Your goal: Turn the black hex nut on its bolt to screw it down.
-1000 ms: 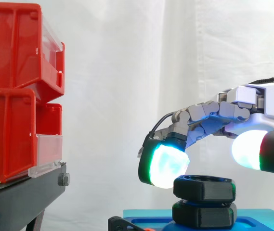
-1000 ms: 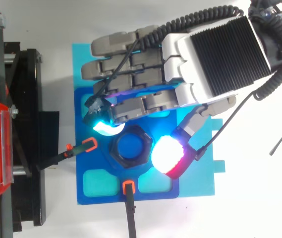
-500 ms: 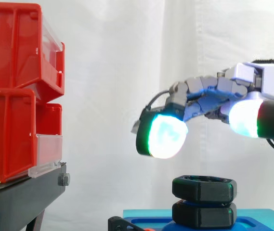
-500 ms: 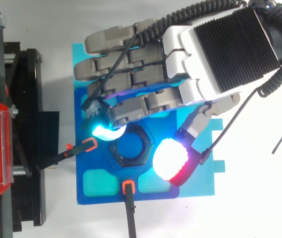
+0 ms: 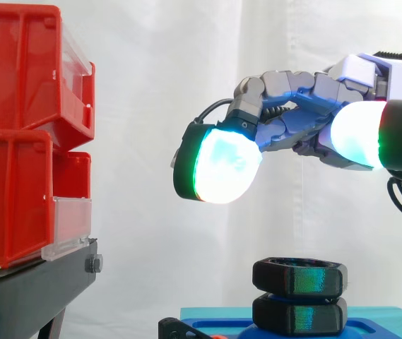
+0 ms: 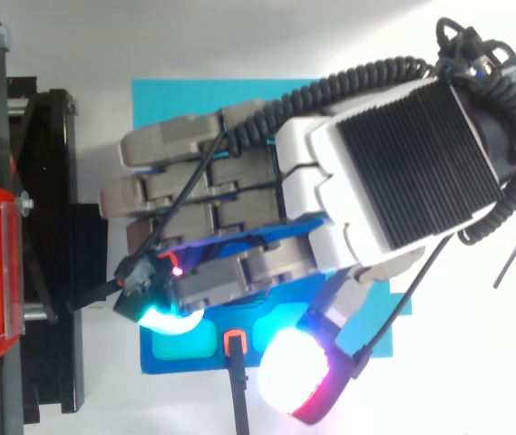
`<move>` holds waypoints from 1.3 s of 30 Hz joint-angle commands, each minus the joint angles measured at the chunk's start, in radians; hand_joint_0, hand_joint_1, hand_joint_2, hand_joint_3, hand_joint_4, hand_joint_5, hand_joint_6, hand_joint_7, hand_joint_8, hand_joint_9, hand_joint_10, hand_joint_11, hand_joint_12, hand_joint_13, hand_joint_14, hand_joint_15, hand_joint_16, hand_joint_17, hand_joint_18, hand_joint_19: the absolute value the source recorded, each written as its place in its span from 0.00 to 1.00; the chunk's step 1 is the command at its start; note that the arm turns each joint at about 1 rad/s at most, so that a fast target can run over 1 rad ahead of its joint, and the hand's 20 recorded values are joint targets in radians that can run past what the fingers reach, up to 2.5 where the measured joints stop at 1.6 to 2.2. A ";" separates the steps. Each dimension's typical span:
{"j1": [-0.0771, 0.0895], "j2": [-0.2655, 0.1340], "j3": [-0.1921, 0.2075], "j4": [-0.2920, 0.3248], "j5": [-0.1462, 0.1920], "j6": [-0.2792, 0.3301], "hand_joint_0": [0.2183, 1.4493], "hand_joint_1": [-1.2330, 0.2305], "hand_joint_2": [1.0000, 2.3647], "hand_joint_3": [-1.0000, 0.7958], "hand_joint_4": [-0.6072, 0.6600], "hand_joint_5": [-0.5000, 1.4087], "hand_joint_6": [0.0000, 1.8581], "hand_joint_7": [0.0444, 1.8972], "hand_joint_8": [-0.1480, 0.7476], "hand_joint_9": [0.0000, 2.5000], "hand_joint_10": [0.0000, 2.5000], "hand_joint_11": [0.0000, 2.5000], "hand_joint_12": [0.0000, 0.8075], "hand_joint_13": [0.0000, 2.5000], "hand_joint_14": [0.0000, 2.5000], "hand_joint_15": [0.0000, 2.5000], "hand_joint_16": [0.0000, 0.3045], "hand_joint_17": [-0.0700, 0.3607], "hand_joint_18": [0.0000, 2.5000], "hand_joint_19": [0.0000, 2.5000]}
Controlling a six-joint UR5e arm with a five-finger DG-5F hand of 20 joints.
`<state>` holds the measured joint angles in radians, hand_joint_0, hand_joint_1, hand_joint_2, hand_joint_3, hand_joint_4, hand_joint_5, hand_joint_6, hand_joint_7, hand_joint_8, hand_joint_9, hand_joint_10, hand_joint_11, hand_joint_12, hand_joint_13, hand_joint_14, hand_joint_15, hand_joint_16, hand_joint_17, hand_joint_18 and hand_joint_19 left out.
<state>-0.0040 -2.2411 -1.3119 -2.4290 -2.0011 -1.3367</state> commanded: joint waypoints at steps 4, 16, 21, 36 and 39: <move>0.039 0.000 0.000 -0.028 0.034 -0.001 0.22 0.62 0.00 0.28 0.67 0.18 0.27 0.54 0.51 0.22 0.00 0.15 0.44 0.20 0.00 0.06 0.15 0.40 0.14 0.06; 0.059 -0.002 -0.001 -0.054 0.053 -0.007 0.22 0.62 0.00 0.28 0.68 0.18 0.27 0.55 0.51 0.22 0.00 0.15 0.44 0.20 0.00 0.06 0.15 0.40 0.14 0.07; 0.059 0.000 -0.001 -0.064 0.053 -0.010 0.22 0.62 0.00 0.28 0.68 0.18 0.27 0.55 0.50 0.22 0.00 0.15 0.44 0.20 0.00 0.06 0.15 0.40 0.14 0.07; 0.027 -0.025 -0.013 -0.090 0.042 -0.010 0.22 0.62 0.00 0.28 0.68 0.18 0.27 0.55 0.51 0.22 0.00 0.15 0.44 0.20 0.00 0.06 0.15 0.40 0.15 0.07; 0.019 -0.055 -0.010 -0.059 0.036 -0.007 0.22 0.62 0.00 0.28 0.68 0.18 0.27 0.55 0.50 0.22 0.00 0.15 0.44 0.20 0.00 0.06 0.15 0.40 0.15 0.06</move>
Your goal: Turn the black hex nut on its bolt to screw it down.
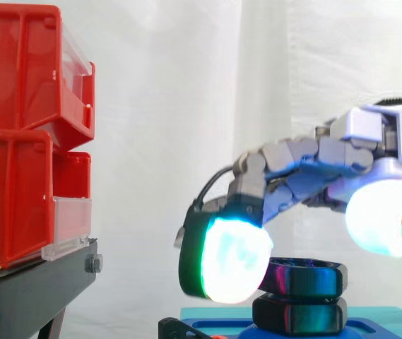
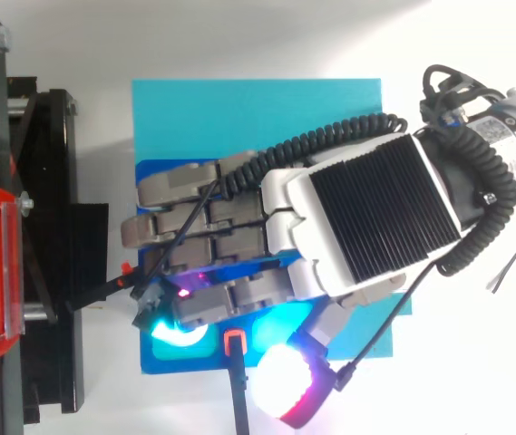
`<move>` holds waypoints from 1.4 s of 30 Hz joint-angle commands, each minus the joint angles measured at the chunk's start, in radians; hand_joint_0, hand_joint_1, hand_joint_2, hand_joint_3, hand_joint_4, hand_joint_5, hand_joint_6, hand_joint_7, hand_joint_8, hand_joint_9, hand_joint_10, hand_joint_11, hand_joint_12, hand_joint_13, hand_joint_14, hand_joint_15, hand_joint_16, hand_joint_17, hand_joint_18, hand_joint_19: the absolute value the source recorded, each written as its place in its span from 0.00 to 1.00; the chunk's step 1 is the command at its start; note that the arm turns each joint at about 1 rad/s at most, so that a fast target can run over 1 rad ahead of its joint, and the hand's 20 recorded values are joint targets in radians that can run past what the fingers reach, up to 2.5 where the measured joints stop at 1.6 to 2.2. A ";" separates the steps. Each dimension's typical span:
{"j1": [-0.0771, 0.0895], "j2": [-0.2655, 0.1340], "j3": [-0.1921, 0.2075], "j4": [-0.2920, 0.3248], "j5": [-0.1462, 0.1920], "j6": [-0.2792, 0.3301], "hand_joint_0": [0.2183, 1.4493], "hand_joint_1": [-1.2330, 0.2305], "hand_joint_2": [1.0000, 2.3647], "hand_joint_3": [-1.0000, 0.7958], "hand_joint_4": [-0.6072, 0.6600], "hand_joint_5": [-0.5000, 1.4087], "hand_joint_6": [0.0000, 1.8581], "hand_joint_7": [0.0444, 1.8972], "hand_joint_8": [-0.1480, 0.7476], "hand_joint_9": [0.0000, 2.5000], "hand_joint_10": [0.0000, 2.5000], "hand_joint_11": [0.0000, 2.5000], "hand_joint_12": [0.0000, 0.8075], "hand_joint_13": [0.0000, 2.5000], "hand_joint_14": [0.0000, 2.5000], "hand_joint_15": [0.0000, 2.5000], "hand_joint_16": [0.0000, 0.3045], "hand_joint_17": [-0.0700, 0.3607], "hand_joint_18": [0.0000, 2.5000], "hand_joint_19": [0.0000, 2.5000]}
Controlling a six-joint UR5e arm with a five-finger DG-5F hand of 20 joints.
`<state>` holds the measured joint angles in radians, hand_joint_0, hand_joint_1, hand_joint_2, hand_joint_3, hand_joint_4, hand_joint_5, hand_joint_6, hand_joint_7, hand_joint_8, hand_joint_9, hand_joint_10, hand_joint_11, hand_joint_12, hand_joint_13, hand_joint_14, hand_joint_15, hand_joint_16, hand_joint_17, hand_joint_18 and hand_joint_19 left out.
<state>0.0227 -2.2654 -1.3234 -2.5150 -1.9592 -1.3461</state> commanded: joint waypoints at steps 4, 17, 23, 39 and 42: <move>-0.009 -0.032 0.009 0.067 -0.029 0.016 0.22 0.62 0.00 0.28 0.68 0.18 0.27 0.55 0.50 0.22 0.00 0.15 0.44 0.20 0.00 0.06 0.15 0.40 0.15 0.07; -0.006 -0.032 0.047 0.033 -0.038 0.027 0.22 0.61 0.00 0.28 0.67 0.18 0.27 0.55 0.50 0.22 0.00 0.15 0.44 0.20 0.00 0.06 0.15 0.40 0.14 0.07; -0.010 -0.032 0.047 0.028 -0.047 0.027 0.22 0.61 0.00 0.28 0.68 0.18 0.28 0.55 0.50 0.22 0.00 0.15 0.44 0.20 0.00 0.06 0.15 0.40 0.14 0.06; -0.035 -0.032 0.047 0.025 -0.098 0.028 0.22 0.61 0.00 0.28 0.69 0.17 0.31 0.49 0.50 0.22 0.00 0.15 0.44 0.20 0.00 0.06 0.15 0.40 0.15 0.07; -0.041 -0.032 0.047 0.028 -0.107 0.028 0.22 0.61 0.00 0.28 0.68 0.17 0.31 0.49 0.50 0.22 0.00 0.15 0.44 0.20 0.00 0.06 0.15 0.40 0.15 0.07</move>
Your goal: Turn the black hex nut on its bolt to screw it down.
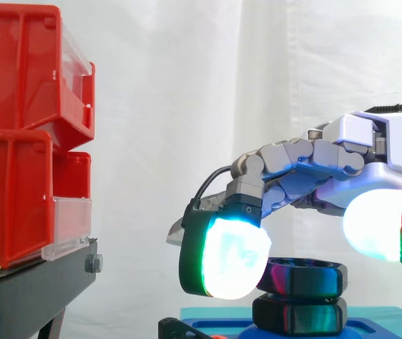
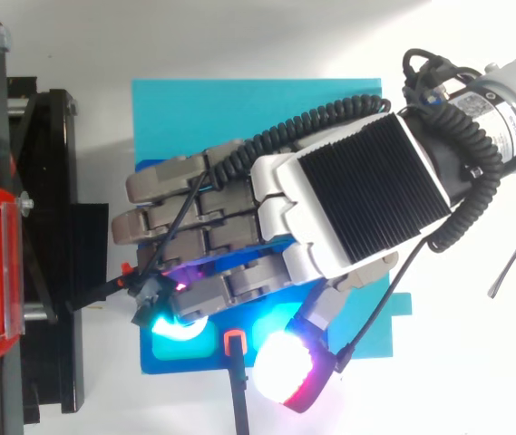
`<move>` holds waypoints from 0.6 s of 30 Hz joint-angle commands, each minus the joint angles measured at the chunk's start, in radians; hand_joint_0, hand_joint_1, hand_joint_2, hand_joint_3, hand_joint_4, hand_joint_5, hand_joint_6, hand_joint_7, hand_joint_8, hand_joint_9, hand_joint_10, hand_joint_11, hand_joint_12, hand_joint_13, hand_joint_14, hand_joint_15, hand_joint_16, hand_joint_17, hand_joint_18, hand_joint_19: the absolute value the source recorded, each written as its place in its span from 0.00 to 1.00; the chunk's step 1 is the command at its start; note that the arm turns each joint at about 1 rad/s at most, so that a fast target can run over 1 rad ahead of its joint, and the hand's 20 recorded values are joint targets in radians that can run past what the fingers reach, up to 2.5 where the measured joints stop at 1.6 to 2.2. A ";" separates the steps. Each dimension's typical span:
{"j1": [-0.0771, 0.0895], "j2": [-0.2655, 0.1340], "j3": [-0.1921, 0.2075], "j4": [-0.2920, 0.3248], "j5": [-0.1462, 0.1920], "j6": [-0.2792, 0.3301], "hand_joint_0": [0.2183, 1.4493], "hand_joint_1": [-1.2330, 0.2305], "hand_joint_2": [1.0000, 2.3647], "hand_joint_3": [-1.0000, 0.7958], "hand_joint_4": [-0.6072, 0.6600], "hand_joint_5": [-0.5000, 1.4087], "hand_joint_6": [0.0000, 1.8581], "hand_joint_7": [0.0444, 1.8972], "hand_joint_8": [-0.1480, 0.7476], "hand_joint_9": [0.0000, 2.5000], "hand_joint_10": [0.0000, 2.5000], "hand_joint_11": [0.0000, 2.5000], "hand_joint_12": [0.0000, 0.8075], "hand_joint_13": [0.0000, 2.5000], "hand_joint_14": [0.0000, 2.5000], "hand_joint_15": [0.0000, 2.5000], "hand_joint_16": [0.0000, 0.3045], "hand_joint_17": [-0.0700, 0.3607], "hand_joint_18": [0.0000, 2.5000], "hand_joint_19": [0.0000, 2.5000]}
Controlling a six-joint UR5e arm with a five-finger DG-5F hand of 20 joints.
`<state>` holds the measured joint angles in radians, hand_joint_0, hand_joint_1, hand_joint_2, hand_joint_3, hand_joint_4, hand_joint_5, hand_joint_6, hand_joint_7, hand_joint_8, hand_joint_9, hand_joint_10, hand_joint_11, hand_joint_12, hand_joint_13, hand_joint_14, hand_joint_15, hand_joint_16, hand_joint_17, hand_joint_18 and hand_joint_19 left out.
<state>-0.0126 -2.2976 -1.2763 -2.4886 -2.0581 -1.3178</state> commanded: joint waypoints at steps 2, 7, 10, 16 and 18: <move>-0.010 0.000 0.000 0.002 -0.011 0.000 0.22 0.61 0.00 0.28 0.68 0.17 0.31 0.49 0.51 0.22 0.00 0.15 0.44 0.20 0.00 0.06 0.15 0.40 0.15 0.07; -0.017 0.000 0.000 0.004 -0.017 0.000 0.22 0.61 0.00 0.28 0.69 0.17 0.31 0.49 0.51 0.22 0.00 0.15 0.44 0.20 0.00 0.06 0.15 0.40 0.15 0.07; -0.024 0.000 0.000 0.008 -0.027 0.000 0.22 0.61 0.00 0.28 0.68 0.17 0.31 0.49 0.51 0.22 0.00 0.15 0.44 0.20 0.00 0.06 0.15 0.40 0.15 0.07; -0.038 0.000 0.000 0.013 -0.045 0.000 0.22 0.61 0.00 0.28 0.68 0.17 0.31 0.49 0.50 0.22 0.00 0.15 0.44 0.20 0.00 0.06 0.15 0.40 0.15 0.07; -0.052 0.000 0.000 0.013 -0.062 0.000 0.22 0.61 0.00 0.28 0.69 0.17 0.31 0.49 0.50 0.22 0.00 0.15 0.44 0.20 0.00 0.06 0.15 0.40 0.15 0.07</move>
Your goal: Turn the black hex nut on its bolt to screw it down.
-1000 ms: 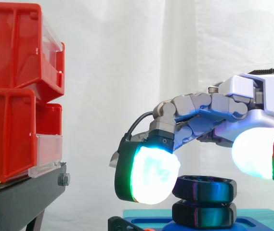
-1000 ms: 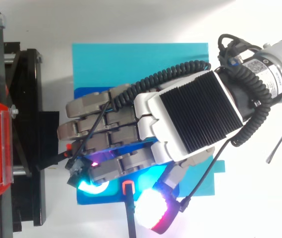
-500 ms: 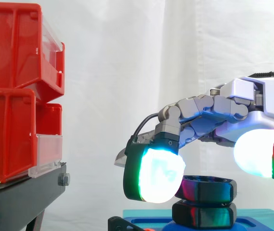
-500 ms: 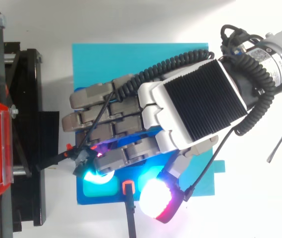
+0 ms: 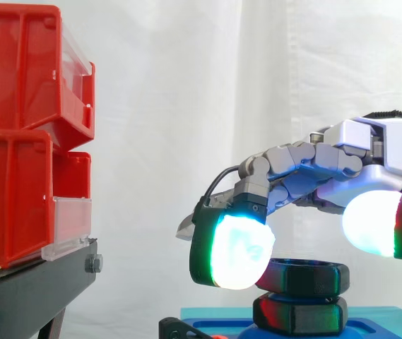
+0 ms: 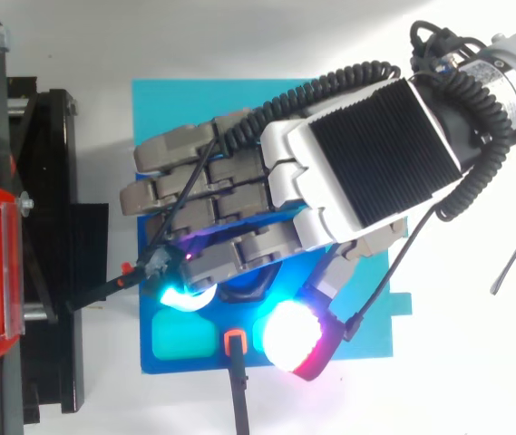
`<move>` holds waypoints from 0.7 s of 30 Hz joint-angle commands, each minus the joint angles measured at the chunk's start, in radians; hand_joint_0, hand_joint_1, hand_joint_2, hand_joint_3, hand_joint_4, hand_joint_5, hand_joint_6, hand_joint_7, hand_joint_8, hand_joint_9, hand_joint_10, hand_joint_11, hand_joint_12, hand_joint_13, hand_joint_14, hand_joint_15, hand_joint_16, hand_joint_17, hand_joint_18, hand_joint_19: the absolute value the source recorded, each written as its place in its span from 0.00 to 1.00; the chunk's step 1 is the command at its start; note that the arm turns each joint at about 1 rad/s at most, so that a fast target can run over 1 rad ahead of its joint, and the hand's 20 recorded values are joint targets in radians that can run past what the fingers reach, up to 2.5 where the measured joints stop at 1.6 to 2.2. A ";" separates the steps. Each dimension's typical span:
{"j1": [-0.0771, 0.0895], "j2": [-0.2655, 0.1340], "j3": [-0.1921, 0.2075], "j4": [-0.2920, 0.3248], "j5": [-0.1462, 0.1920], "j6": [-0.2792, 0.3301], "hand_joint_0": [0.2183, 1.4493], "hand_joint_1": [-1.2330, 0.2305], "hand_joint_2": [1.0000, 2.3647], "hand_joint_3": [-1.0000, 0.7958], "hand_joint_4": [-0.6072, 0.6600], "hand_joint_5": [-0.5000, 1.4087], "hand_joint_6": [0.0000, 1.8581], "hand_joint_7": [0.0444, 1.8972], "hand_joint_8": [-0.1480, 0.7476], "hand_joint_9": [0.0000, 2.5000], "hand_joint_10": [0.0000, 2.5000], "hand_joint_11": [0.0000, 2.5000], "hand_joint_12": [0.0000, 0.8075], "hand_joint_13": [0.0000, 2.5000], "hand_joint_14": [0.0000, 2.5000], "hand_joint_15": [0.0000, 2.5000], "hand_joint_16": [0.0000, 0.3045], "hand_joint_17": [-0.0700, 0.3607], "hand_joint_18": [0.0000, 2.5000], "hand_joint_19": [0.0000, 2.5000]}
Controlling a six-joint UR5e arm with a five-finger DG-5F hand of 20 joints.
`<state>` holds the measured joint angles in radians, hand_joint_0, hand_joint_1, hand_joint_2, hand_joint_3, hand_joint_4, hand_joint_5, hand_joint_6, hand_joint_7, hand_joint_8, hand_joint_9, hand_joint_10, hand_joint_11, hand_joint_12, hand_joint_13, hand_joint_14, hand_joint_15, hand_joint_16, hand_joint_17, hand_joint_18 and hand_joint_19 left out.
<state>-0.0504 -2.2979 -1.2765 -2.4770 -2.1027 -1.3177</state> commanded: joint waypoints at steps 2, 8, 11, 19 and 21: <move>-0.017 0.000 0.000 0.003 -0.023 0.000 0.22 0.61 0.00 0.28 0.69 0.17 0.31 0.49 0.50 0.22 0.00 0.15 0.44 0.20 0.00 0.06 0.15 0.40 0.15 0.07; -0.036 0.000 0.000 0.026 -0.050 0.006 0.22 0.61 0.00 0.28 0.68 0.17 0.31 0.49 0.50 0.22 0.00 0.15 0.44 0.20 0.00 0.06 0.15 0.40 0.15 0.07; -0.045 0.000 0.000 0.026 -0.059 0.009 0.22 0.61 0.00 0.28 0.68 0.17 0.31 0.49 0.50 0.22 0.00 0.15 0.44 0.20 0.00 0.06 0.15 0.40 0.15 0.07; -0.086 -0.017 0.000 0.046 -0.100 0.018 0.22 0.61 0.00 0.28 0.69 0.17 0.31 0.49 0.50 0.22 0.00 0.15 0.44 0.20 0.00 0.06 0.15 0.40 0.15 0.07; -0.094 -0.026 0.000 0.066 -0.108 0.025 0.22 0.61 0.00 0.28 0.68 0.17 0.31 0.50 0.50 0.22 0.00 0.15 0.44 0.20 0.00 0.06 0.15 0.40 0.15 0.07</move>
<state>-0.1309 -2.3126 -1.2766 -2.4339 -2.1980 -1.3006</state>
